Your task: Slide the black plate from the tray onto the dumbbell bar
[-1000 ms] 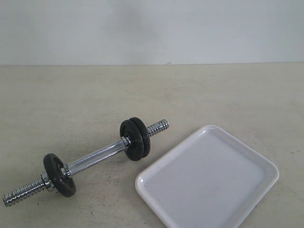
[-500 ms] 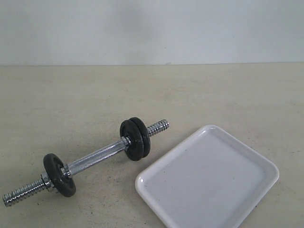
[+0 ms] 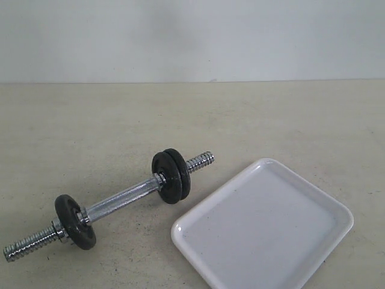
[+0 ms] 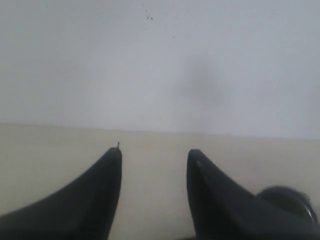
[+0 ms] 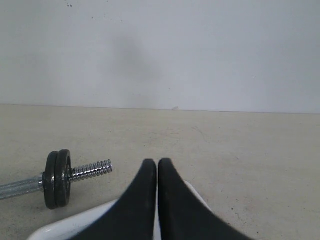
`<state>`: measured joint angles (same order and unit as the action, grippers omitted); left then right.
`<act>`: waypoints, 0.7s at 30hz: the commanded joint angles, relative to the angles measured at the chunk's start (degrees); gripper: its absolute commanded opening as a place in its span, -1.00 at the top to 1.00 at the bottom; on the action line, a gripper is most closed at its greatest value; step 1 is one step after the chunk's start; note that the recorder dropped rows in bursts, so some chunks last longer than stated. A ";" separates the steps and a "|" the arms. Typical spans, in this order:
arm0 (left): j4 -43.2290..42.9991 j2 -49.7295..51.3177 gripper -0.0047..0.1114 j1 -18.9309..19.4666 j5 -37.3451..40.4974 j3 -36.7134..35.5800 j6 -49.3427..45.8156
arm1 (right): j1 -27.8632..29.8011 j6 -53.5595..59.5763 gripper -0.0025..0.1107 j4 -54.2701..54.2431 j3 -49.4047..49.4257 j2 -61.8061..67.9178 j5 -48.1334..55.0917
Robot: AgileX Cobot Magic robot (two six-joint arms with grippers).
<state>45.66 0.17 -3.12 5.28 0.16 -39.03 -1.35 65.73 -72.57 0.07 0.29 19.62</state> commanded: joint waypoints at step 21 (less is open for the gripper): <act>-46.94 -0.17 0.23 0.06 12.53 -0.16 33.73 | 0.21 0.15 0.96 0.16 -0.07 -0.29 -1.26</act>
<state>-1.16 0.17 -3.12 17.84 0.16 -3.69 -1.35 65.73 -72.57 0.07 0.29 18.53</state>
